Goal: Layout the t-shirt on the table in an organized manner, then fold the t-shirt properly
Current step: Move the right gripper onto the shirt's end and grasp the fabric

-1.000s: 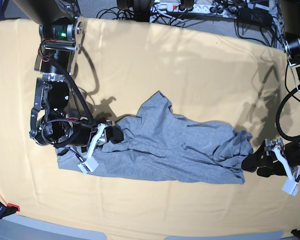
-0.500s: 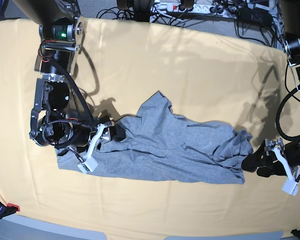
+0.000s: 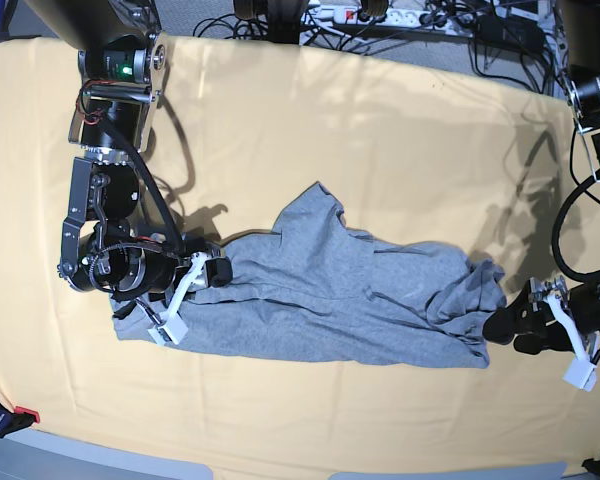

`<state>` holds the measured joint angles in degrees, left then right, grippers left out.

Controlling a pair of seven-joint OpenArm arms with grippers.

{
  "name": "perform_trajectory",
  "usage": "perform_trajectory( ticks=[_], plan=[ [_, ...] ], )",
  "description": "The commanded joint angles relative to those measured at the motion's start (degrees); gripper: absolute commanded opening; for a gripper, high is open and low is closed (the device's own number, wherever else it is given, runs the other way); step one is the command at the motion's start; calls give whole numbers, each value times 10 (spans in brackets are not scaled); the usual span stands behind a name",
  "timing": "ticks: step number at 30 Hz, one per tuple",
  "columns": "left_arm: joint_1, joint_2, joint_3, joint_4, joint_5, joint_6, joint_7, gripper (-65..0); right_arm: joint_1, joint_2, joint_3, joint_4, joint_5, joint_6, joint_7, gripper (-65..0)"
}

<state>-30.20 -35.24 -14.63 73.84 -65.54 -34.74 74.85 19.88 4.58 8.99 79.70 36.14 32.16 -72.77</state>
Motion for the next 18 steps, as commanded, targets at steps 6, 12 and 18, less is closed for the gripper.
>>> perform_trajectory(
  ticks=[6, 12, 18],
  plan=[
    [-17, -10, -4, 9, -12, 1, -10, -154, 28, 2, 0, 27, 133, 48, -72, -451],
    [-17, -10, -4, 9, -12, 1, -10, -154, 28, 2, 0, 27, 144, 60, -72, -288],
    [-17, -10, -4, 9, -12, 1, -10, -154, 28, 2, 0, 27, 126, 68, -72, -641]
  ],
)
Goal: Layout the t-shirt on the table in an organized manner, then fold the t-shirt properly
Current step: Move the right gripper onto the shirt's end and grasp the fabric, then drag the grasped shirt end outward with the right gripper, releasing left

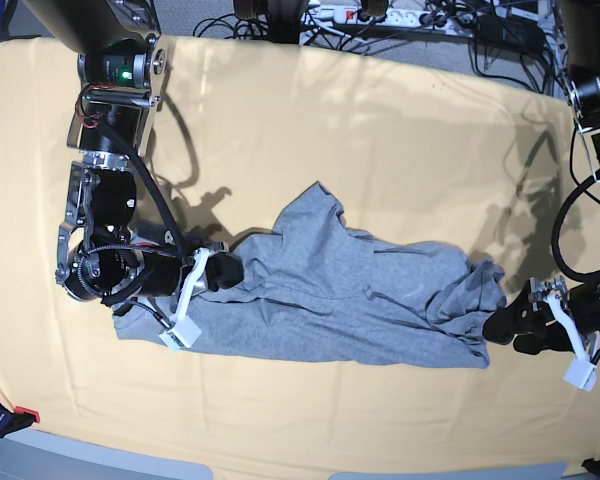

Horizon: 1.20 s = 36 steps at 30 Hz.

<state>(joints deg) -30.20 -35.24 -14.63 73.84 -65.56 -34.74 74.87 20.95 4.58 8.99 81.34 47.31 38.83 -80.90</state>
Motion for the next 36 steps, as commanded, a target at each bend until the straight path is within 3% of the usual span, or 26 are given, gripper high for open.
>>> perform_trajectory(
  ticks=[1, 6, 11, 16, 24, 30, 36],
  plan=[
    [-17, -10, -4, 9, -11, 1, -11, -154, 17, 2, 0, 10, 6, 9, 9, -650],
    [-17, -10, -4, 9, -12, 1, -10, -154, 22, 4, 0, 16, 19, 12, 9, -650],
    [-17, -11, -4, 9, -18, 1, 5, -154, 26, 30, 0, 60, 123, 12, 9, -650],
    [-17, -11, -4, 9, -27, 0, 14, -154, 15, 79, 0, 76, 203, 12, 9, -650],
    [-17, -11, -4, 9, -51, -4, 24, -154, -31, 175, 1, 129, 278, 12, 9, -650],
    [-17, -11, -4, 9, -92, -4, 51, -154, -103, 238, 1, 216, 291, 12, 9, -650],
    [-17, -16, -4, 9, -194, -22, 51, -155, -193, 299, 5, 306, 289, 12, 9, -650]
  ],
)
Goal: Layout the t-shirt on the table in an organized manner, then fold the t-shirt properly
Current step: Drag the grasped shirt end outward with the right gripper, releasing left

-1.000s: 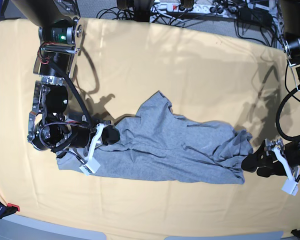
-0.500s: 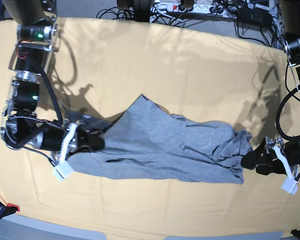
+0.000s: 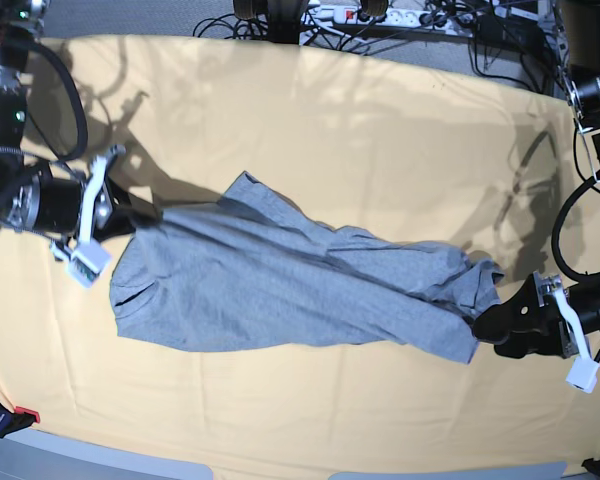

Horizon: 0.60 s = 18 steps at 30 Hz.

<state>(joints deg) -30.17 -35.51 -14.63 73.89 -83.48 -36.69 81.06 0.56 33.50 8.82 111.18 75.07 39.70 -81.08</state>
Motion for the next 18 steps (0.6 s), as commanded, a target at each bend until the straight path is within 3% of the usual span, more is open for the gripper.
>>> perform_trajectory(
  ticks=[1, 8, 13, 18],
  plan=[
    [-17, -17, -4, 9, -15, -5, -11, -155, -2, 20, 11, 22, 9, 3, 11, -650],
    [-18, -68, -4, 9, -15, -10, -11, -156, -96, 65, 108, 88, -40, -10, 11, -650],
    [-17, -106, -4, 9, -15, -10, -11, -156, -158, 67, 214, 99, -54, -12, 11, -650],
    [-14, -126, -4, 9, -15, -9, -11, -156, -226, 66, 280, 100, -54, -19, 11, -650]
  ],
)
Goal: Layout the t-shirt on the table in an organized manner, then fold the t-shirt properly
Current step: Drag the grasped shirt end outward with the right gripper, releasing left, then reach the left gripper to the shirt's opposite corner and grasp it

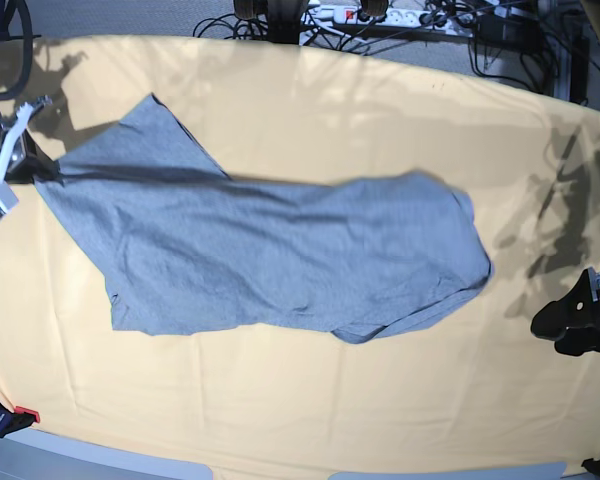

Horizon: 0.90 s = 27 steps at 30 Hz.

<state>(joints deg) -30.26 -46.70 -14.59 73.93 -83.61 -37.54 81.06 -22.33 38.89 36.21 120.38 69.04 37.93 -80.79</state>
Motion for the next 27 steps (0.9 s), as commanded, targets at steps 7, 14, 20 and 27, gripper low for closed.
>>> perform_trajectory(
  ticks=[7, 14, 20, 27],
  plan=[
    [66, -19, -5, 69, -14, 9, -11, -156, -58, 8, 13, 7, 60, 1, 8, -650],
    [218, -17, -24, 156, -14, 9, -11, -156, -56, 8, 13, 7, 61, 6, 8, -650],
    [342, 33, -144, 225, -14, 5, -11, -156, -56, 8, 13, 7, 62, 6, 8, -650],
    [431, 167, -283, 228, 6, 11, -11, -156, -56, 8, 13, 7, 62, 6, 8, -650]
  ],
)
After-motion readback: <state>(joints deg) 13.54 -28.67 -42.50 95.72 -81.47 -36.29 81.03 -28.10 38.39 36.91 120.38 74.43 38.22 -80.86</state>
